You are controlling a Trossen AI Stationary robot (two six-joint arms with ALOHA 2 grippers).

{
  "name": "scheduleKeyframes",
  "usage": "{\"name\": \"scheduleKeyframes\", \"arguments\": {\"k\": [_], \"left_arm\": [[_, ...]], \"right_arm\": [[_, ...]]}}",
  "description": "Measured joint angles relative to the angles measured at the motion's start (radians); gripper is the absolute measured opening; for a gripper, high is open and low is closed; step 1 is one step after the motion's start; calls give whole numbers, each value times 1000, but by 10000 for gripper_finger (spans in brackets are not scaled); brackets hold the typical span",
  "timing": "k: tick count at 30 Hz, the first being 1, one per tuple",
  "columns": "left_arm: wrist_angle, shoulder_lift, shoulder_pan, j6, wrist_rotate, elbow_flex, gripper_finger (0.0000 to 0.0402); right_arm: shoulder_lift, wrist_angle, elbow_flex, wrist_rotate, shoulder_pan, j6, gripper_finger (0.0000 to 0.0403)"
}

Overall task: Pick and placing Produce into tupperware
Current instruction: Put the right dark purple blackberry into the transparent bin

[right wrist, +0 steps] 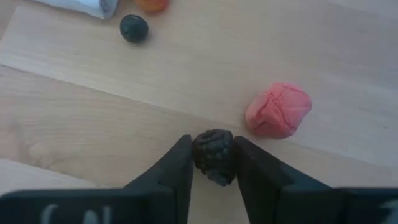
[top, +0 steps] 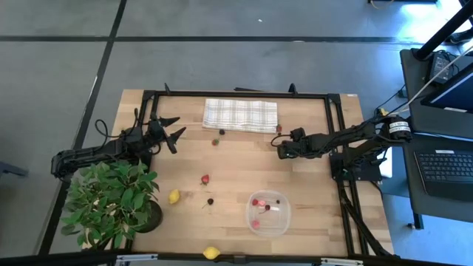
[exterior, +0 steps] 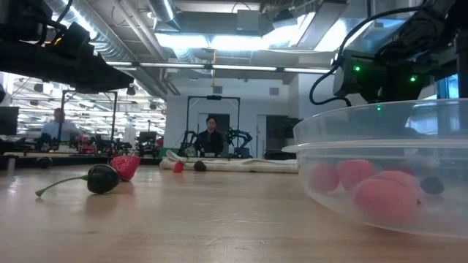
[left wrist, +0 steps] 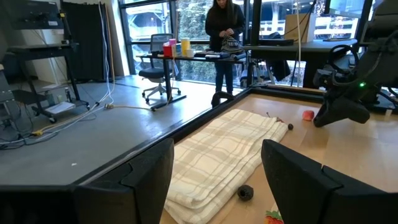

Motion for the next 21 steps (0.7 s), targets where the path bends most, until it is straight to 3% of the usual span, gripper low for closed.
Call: {"name": "scheduleKeyframes", "arguments": {"k": [10,15,21], "left_arm": [[0,0,0,0,0,0,237],[0,0,0,0,0,0,237],[0,0,0,0,0,0,237]], "right_arm": [[-3,0,-1,-1,0,-25,111],[-33,16,0,-20,-1,-106,95],[-99,26,99,-66,1,-232,102]]}}
